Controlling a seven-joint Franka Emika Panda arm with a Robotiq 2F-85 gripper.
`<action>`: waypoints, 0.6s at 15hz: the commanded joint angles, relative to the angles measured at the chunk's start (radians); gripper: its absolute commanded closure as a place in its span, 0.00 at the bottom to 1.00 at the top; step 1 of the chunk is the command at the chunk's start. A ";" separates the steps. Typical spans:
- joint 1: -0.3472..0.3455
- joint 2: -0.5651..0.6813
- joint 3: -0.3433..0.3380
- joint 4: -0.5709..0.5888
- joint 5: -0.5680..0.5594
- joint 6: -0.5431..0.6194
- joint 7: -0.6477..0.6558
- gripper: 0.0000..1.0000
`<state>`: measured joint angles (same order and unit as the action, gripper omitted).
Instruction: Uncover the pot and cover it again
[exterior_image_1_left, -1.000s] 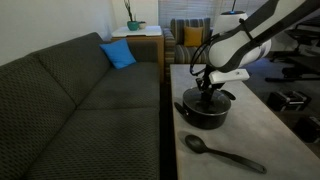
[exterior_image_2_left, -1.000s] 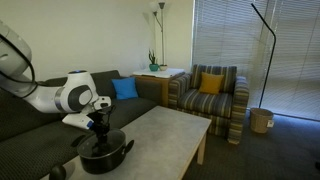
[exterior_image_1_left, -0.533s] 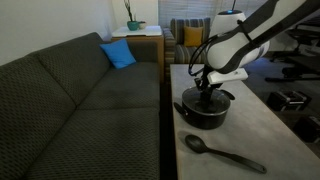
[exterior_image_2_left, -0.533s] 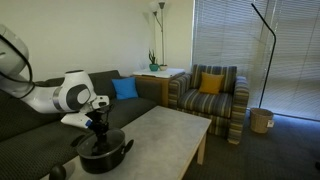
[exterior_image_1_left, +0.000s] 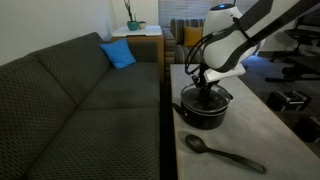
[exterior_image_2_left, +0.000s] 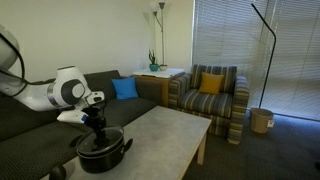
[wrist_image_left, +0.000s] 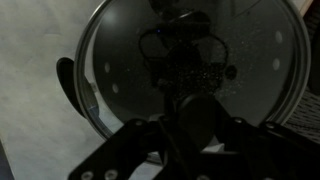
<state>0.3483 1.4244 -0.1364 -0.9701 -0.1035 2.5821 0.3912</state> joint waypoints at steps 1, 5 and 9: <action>0.046 -0.129 -0.061 -0.167 -0.019 0.027 0.069 0.86; 0.099 -0.224 -0.144 -0.325 -0.017 0.065 0.179 0.86; 0.142 -0.293 -0.233 -0.491 -0.004 0.106 0.326 0.86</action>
<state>0.4470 1.2381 -0.3062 -1.2649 -0.1052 2.6306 0.6229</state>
